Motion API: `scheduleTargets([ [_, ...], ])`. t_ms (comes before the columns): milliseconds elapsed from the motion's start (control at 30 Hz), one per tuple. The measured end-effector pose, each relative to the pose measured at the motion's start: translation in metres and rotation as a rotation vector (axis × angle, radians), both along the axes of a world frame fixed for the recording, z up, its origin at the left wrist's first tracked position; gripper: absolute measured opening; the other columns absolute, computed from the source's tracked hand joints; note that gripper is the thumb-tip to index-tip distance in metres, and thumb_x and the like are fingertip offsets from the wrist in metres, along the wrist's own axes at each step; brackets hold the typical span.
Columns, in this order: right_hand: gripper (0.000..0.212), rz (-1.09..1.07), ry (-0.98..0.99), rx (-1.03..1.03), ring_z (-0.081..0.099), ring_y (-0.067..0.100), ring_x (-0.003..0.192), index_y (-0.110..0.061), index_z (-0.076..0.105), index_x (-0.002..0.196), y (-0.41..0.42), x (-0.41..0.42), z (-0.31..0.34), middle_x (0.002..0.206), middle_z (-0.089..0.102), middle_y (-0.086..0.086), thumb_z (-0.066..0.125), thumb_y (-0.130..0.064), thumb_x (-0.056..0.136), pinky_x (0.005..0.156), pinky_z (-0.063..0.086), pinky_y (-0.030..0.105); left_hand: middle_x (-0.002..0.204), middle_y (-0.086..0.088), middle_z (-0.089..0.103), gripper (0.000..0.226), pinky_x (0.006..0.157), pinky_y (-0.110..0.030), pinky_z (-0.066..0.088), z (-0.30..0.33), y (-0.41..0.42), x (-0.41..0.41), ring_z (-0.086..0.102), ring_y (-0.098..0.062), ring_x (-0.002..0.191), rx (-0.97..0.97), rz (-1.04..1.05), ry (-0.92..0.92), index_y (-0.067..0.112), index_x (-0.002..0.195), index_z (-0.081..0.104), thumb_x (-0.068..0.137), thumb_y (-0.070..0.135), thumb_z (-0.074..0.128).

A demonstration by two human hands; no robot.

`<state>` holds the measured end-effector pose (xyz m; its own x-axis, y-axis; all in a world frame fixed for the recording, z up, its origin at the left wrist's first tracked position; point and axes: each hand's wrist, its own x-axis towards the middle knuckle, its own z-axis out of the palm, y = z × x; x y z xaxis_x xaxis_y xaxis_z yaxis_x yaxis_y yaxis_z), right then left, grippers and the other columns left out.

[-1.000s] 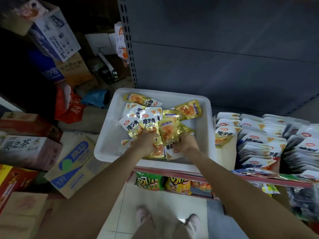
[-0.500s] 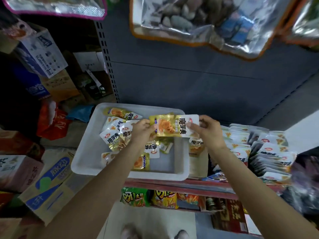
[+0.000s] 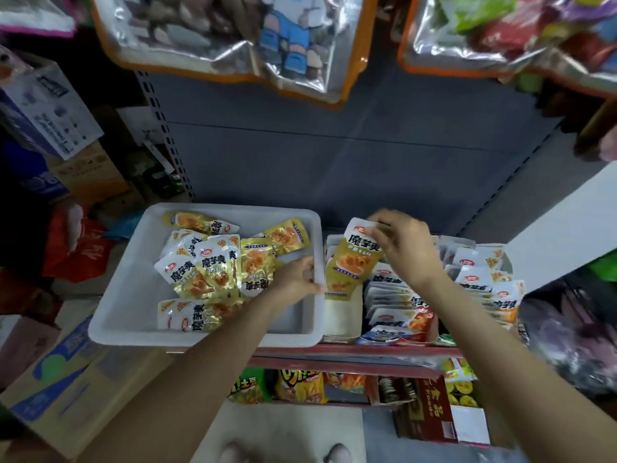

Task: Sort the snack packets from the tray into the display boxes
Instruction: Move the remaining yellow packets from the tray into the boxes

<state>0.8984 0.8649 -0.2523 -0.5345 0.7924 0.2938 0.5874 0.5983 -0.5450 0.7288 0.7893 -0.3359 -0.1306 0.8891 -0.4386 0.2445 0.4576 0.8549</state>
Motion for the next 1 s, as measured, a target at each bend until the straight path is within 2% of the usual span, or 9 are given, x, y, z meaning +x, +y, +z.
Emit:
scheduleTargets([
  [200, 0.011, 0.065, -0.266, 0.022, 0.060, 0.028, 0.088, -0.013, 0.069, 0.094, -0.004, -0.015, -0.034, 0.095, 0.061, 0.007, 0.060, -0.011, 0.087, 0.069, 0.047, 0.034, 0.136, -0.011, 0.049, 0.070, 0.095, -0.027, 0.043, -0.003, 0.005, -0.001, 0.045, -0.022, 0.127, -0.041, 0.037, -0.012, 0.004, 0.139, 0.039, 0.077, -0.006, 0.070],
  [333, 0.022, 0.088, -0.556, 0.092, 0.055, 0.027, 0.104, -0.019, 0.062, 0.113, -0.009, -0.022, -0.047, 0.111, 0.055, 0.006, 0.052, -0.017, 0.093, 0.070, 0.041, 0.030, 0.135, -0.012, 0.051, 0.073, 0.094, -0.027, 0.045, -0.005, 0.006, -0.003, 0.049, -0.022, 0.123, -0.040, 0.037, -0.027, 0.008, 0.141, 0.038, 0.077, -0.007, 0.070],
  [400, 0.033, 0.100, -0.636, 0.162, 0.055, 0.028, 0.108, -0.019, 0.059, 0.119, -0.011, -0.025, -0.052, 0.113, 0.054, 0.007, 0.057, -0.010, 0.088, 0.072, 0.046, 0.032, 0.134, -0.011, 0.051, 0.072, 0.089, -0.023, 0.045, -0.005, 0.006, -0.003, 0.049, -0.022, 0.122, -0.028, 0.037, -0.042, 0.008, 0.141, 0.038, 0.077, -0.008, 0.069],
  [500, 0.042, 0.111, -0.604, 0.244, 0.064, 0.033, 0.085, -0.011, 0.069, 0.095, -0.013, -0.029, -0.057, 0.088, 0.061, 0.011, 0.078, 0.004, 0.056, 0.056, 0.052, 0.034, 0.133, -0.011, 0.052, 0.067, 0.087, -0.022, 0.045, -0.007, 0.005, -0.004, 0.050, -0.023, 0.122, 0.007, 0.033, -0.042, 0.006, 0.137, 0.042, 0.077, -0.006, 0.070],
  [567, 0.042, 0.083, -0.558, 0.310, 0.063, 0.027, 0.070, -0.013, 0.069, 0.078, -0.016, -0.035, -0.055, 0.077, 0.061, 0.006, 0.085, -0.001, 0.041, 0.048, 0.048, 0.028, 0.132, -0.010, 0.053, 0.064, 0.089, -0.025, 0.045, -0.010, 0.002, -0.007, 0.051, -0.023, 0.120, 0.031, 0.013, 0.022, 0.006, 0.134, 0.045, 0.077, 0.002, 0.073],
  [700, 0.036, 0.149, -0.399, 0.317, 0.061, 0.029, 0.072, -0.009, 0.068, 0.083, -0.031, -0.054, -0.059, 0.082, 0.059, 0.008, 0.083, -0.002, 0.051, 0.051, 0.053, 0.031, 0.126, -0.009, 0.057, 0.053, 0.085, -0.026, 0.047, -0.019, -0.010, -0.029, 0.057, -0.021, 0.110, 0.072, 0.032, 0.178, 0.006, 0.130, 0.049, 0.083, 0.014, 0.070],
  [867, 0.037, 0.177, -0.426, -0.190, 0.057, 0.034, 0.107, -0.014, 0.052, 0.127, -0.051, -0.108, -0.078, 0.128, 0.046, 0.011, 0.055, -0.018, 0.091, 0.086, 0.050, 0.038, 0.134, -0.007, 0.055, 0.053, 0.095, -0.028, 0.043, -0.030, -0.042, -0.093, 0.056, -0.022, 0.116, 0.081, 0.101, 0.551, 0.011, 0.133, 0.049, 0.084, 0.013, 0.068],
  [933, 0.039, 0.117, -0.392, -0.426, 0.055, 0.033, 0.111, -0.014, 0.046, 0.129, -0.057, -0.132, -0.090, 0.130, 0.048, 0.012, 0.055, -0.020, 0.092, 0.088, 0.044, 0.032, 0.143, -0.007, 0.044, 0.066, 0.100, -0.032, 0.039, -0.034, -0.056, -0.118, 0.046, -0.023, 0.127, 0.008, 0.009, 0.761, 0.013, 0.139, 0.042, 0.081, 0.025, 0.071],
  [1000, 0.044, 0.016, -0.285, -0.681, 0.053, 0.031, 0.116, -0.011, 0.045, 0.130, -0.064, -0.149, -0.099, 0.129, 0.051, 0.013, 0.059, -0.019, 0.089, 0.093, 0.043, 0.033, 0.156, -0.006, 0.020, 0.087, 0.109, -0.038, 0.030, -0.039, -0.068, -0.139, 0.024, -0.025, 0.141, -0.105, -0.130, 0.927, 0.017, 0.146, 0.029, 0.076, 0.040, 0.074],
])
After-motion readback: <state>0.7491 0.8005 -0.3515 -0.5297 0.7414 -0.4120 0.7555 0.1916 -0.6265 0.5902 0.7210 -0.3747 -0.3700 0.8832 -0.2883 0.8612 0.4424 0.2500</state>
